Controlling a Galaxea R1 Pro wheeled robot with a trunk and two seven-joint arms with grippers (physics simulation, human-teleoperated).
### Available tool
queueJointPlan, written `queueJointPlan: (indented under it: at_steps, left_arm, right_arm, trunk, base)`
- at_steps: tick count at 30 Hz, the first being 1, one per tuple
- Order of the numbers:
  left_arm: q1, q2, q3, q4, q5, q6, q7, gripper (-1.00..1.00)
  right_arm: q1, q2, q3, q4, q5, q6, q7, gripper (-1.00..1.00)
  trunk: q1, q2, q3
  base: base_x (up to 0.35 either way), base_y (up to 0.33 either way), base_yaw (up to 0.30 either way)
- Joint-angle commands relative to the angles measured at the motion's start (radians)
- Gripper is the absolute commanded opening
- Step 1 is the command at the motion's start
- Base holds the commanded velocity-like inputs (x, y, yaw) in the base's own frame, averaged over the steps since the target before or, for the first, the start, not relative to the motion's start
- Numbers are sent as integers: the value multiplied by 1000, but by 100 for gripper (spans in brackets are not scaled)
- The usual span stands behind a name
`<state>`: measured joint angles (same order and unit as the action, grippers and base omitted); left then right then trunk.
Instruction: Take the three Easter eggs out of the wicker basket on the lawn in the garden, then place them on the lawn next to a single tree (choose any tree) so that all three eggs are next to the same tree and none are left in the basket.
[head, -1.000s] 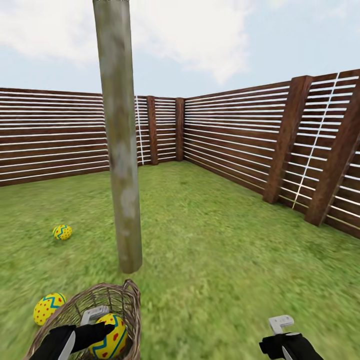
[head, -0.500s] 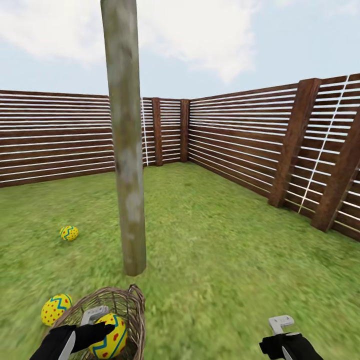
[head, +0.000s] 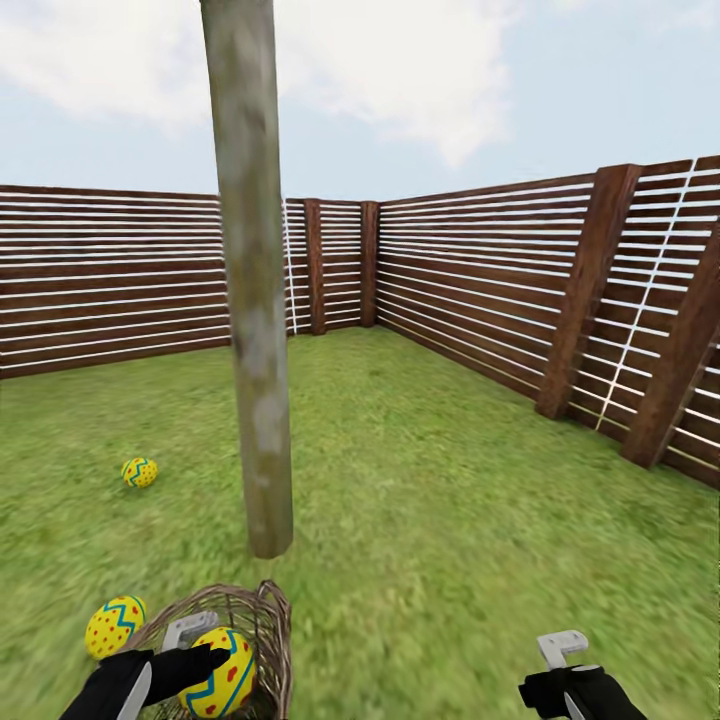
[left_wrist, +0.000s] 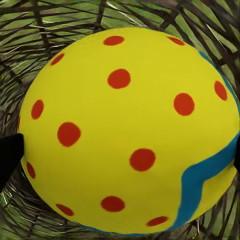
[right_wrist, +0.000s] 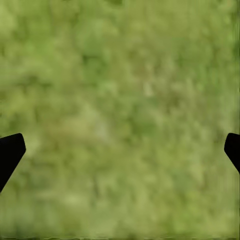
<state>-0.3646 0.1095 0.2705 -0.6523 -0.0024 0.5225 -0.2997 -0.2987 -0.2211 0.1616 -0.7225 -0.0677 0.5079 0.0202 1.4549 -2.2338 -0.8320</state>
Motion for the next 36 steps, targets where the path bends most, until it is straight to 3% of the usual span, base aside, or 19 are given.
queueJointPlan:
  at_steps: [1, 32, 36]
  left_arm:
    - [0, -1, 4, -1, 0, 7, -6, -100]
    - [-1, -16, 6, -1, 1, 5, -6, -100]
    - [0, -16, 6, -1, 0, 5, -6, -100]
  right_arm:
    - [0, -1, 4, -2, -7, 5, -2, 100]
    - [0, -1, 6, -3, -7, 4, 1, 100]
    - [0, -1, 35, -2, -7, 4, -4, 100]
  trunk:
    - [-4, 7, 2]
    - [-123, 224, 99]
    - [-139, 252, 112]
  base:
    - [-216, 79, 0]
    - [-28, -22, 0]
    - [0, 0, 177]
